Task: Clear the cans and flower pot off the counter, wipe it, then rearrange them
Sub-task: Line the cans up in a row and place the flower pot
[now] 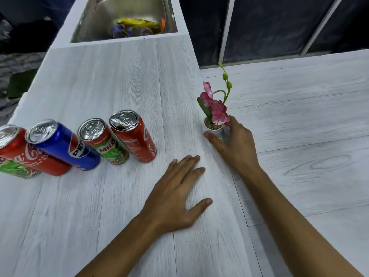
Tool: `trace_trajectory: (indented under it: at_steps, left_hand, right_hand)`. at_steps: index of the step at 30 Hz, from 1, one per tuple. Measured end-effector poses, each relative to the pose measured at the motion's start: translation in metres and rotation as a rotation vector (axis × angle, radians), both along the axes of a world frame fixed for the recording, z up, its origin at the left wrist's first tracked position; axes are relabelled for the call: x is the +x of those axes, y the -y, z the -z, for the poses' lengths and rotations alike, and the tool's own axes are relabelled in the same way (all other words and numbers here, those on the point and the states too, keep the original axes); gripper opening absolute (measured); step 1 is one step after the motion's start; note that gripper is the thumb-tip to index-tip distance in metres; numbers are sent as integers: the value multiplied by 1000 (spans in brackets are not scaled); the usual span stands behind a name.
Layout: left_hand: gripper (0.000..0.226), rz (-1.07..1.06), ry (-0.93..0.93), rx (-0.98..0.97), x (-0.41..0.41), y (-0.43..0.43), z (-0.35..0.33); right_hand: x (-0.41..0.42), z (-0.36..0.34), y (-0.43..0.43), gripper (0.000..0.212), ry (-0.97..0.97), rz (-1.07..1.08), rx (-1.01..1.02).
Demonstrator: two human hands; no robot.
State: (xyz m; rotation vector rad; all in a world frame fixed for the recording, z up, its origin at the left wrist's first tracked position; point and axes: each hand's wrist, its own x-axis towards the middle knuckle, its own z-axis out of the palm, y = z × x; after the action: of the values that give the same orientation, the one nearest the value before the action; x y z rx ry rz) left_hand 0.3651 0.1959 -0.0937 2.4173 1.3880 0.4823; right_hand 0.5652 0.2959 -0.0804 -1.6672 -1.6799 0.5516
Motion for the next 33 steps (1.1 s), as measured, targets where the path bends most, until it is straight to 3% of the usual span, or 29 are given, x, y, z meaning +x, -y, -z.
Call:
trace_trajectory:
  at_steps: [17,33]
  left_hand:
    - [71,8,87,1,-2,3,-12]
    - [69,-34,113,6,-41,47,-22]
  right_hand:
    - [14,-8,20,54,6,85,39]
    - [0,-20,90,48,31,81,40]
